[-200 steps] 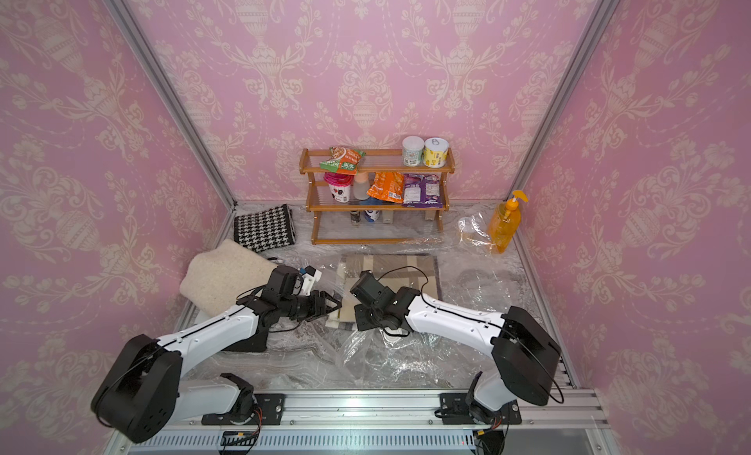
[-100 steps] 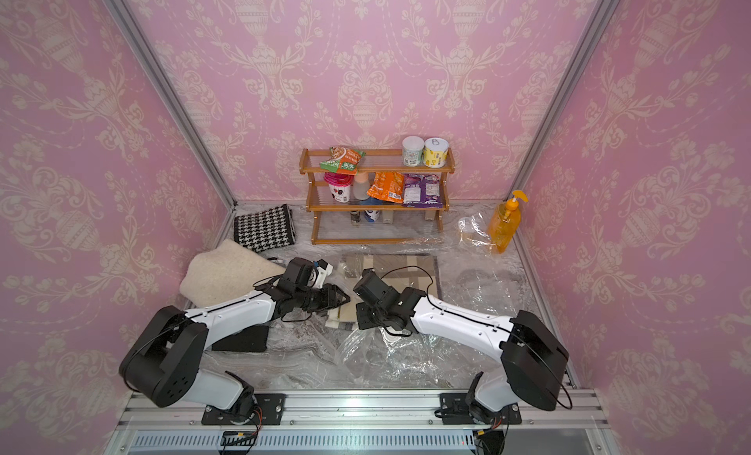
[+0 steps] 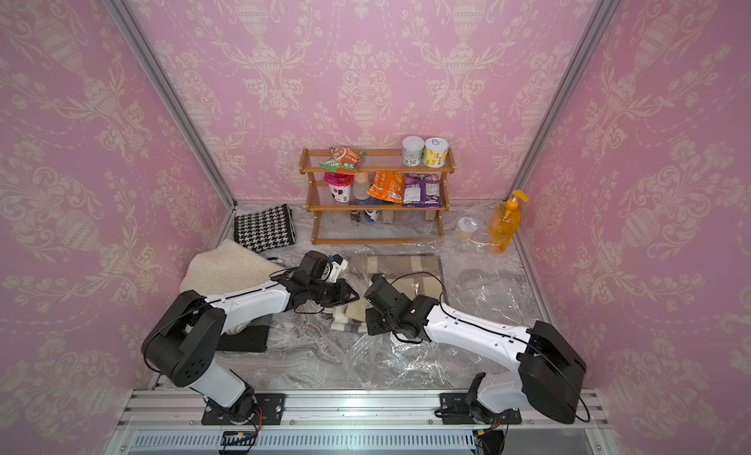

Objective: Take the scarf out of the vacuum bag
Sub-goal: Adjust the scarf in the vacuum bag.

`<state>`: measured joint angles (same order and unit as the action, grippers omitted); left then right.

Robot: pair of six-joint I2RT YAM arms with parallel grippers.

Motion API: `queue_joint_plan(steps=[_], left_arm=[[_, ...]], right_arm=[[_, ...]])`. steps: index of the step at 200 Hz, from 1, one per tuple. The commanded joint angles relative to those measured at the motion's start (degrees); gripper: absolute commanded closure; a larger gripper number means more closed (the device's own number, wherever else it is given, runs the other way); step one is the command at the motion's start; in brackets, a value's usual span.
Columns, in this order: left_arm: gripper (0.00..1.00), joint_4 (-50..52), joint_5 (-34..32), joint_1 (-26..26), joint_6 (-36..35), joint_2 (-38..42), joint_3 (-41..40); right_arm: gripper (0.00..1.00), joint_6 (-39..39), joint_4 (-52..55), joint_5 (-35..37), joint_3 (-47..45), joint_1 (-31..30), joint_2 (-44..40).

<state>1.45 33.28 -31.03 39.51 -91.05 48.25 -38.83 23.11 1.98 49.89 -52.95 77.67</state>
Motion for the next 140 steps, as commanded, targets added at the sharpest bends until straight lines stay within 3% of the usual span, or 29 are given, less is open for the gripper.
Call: queue_joint_plan(steps=[1, 42, 92, 140], left_arm=[[0.92, 4.01, -0.06, -0.87, -0.92, 5.98, 3.89], [0.92, 7.03, -0.22, -1.05, -2.06, 9.04, 6.41], [0.9, 4.29, 0.74, -1.05, -0.45, 7.01, 3.43], [0.31, 3.36, -0.3, -1.05, -0.64, 8.4, -1.18]], right_arm=[[0.94, 0.41, 2.15, 0.69, -0.45, 0.0, -1.38], [0.94, 0.6, 1.77, 1.18, 0.18, 0.03, -1.64], [0.93, 1.19, 4.54, 2.6, 2.46, 0.02, -1.64], [0.92, 1.65, 5.59, 3.34, 3.46, 0.13, -1.4]])
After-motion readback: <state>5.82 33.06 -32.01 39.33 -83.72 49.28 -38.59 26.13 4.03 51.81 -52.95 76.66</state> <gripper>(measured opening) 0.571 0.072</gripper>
